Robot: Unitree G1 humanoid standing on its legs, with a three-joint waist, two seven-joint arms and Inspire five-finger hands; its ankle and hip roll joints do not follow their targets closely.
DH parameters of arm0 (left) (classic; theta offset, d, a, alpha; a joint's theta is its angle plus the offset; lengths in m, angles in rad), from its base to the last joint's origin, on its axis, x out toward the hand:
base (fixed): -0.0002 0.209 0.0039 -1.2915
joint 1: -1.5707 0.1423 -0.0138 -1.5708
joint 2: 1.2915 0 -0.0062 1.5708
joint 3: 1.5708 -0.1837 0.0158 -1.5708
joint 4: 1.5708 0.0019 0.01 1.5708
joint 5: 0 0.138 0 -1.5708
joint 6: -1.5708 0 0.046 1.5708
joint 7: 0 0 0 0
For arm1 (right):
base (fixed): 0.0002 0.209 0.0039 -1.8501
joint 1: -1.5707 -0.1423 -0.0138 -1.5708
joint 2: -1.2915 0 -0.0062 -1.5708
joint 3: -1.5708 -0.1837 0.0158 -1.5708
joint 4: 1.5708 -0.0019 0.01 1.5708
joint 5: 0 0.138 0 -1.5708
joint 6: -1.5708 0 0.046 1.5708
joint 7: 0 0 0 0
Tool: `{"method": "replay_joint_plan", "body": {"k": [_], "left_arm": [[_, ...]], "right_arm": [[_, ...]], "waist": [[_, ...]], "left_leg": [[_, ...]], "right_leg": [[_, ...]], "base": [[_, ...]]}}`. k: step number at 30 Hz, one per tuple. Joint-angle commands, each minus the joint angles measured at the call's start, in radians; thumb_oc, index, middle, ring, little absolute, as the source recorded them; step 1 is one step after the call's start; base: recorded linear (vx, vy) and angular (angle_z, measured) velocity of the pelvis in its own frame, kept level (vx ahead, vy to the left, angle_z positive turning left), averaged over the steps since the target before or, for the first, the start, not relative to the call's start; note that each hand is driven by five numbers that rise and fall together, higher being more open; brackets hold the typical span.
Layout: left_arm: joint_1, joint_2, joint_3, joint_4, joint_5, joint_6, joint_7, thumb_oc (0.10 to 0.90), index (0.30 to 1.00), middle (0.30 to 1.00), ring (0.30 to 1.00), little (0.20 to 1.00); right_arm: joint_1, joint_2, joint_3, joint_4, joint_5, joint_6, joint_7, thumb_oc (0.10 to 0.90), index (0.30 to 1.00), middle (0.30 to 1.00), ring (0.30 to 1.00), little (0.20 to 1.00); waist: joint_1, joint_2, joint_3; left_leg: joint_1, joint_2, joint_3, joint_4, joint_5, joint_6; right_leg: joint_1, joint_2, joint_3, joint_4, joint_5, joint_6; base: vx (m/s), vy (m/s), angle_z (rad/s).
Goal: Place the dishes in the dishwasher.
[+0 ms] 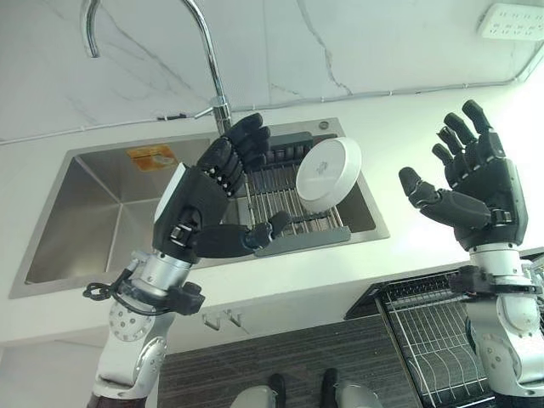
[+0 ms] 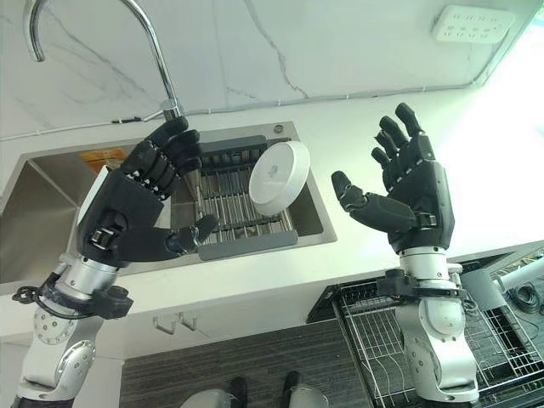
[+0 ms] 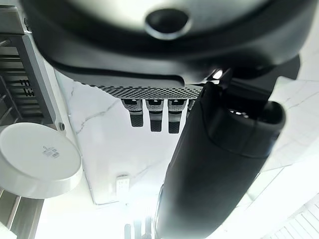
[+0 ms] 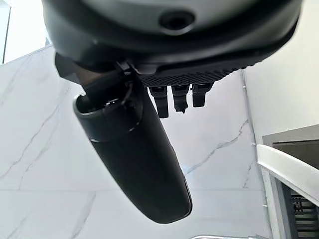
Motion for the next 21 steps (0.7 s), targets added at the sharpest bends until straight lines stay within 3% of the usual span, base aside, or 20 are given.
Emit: {"method": "replay_joint_plan", "body": {"k": [1,6,12,21], "left_arm": [[-0.088,0.014,0.001,-0.047,-0.017,-0.116,0.022,0.8,0.9,0.9,0.9,0.9],[-0.097,0.013,-0.01,-0.024,-0.013,-0.119,0.024,0.8,0.9,0.9,0.9,0.9],[-0.105,0.017,-0.024,-0.011,-0.008,-0.119,0.039,0.8,0.9,0.9,0.9,0.9],[-0.12,0.025,-0.034,0.0,-0.004,-0.109,0.054,0.8,0.9,0.9,0.9,0.9]], "right_arm": [[-0.121,-0.005,-0.005,0.03,0.12,-0.05,0.022,0.8,0.9,0.9,0.9,0.9],[-0.14,0.031,0.015,0.105,0.209,-0.007,0.016,0.8,0.9,0.9,0.9,0.9],[-0.157,0.061,0.027,0.156,0.235,0.018,-0.031,0.8,0.9,0.9,0.9,0.9],[-0.154,0.08,0.04,0.197,0.311,0.106,-0.027,0.8,0.9,0.9,0.9,0.9]], "waist": [[0.007,-0.016,-0.069],[0.016,-0.017,-0.073],[0.021,-0.016,-0.074],[0.019,-0.023,-0.071]], "left_leg": [[0.04,0.108,0.027,0.06,-0.132,-0.078],[0.049,0.104,0.024,0.06,-0.137,-0.076],[0.058,0.102,0.02,0.06,-0.14,-0.075],[0.067,0.1,0.021,0.06,-0.144,-0.072]], "right_leg": [[0.04,-0.022,0.007,0.012,-0.117,0.097],[0.055,-0.021,-0.002,0.012,-0.124,0.093],[0.067,-0.022,-0.004,0.012,-0.127,0.092],[0.08,-0.022,-0.001,0.012,-0.129,0.094]], "base": [[-0.03,-0.008,0.06],[0.0,-0.001,0.03],[0.01,0.004,0.01],[0.01,0.004,0.02]]}}
